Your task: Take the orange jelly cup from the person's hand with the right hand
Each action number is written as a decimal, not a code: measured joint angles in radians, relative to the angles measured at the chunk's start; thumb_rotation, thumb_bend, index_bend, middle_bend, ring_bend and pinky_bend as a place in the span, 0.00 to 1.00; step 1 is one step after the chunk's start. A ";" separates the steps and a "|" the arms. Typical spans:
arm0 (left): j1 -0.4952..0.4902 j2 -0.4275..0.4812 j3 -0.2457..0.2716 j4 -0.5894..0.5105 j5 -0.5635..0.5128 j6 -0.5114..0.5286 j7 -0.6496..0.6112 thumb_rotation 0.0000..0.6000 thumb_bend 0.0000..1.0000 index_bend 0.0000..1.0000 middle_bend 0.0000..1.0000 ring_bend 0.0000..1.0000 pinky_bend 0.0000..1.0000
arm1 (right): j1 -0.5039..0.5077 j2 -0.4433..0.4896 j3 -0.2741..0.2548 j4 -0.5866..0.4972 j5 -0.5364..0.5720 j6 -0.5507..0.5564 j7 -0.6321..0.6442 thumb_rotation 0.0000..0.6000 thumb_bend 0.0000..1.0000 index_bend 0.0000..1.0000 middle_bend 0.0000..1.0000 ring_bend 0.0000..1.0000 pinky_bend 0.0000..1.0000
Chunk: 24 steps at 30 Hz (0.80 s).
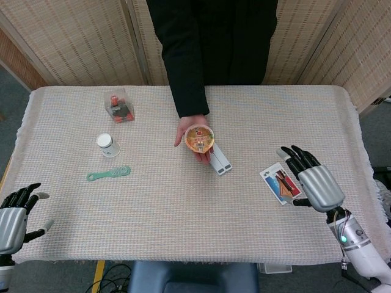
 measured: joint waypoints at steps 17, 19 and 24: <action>0.046 0.007 0.016 0.004 0.000 0.047 -0.032 1.00 0.22 0.36 0.20 0.20 0.24 | 0.523 -0.223 0.181 0.148 0.482 -0.398 -0.182 1.00 0.11 0.00 0.07 0.01 0.13; 0.051 0.006 0.018 0.009 -0.002 0.051 -0.037 1.00 0.22 0.36 0.20 0.20 0.24 | 0.562 -0.251 0.183 0.186 0.530 -0.412 -0.202 1.00 0.11 0.00 0.07 0.01 0.13; 0.063 0.004 0.019 0.021 -0.009 0.059 -0.054 1.00 0.22 0.36 0.20 0.20 0.24 | 0.660 -0.329 0.177 0.286 0.657 -0.448 -0.245 1.00 0.14 0.00 0.08 0.01 0.13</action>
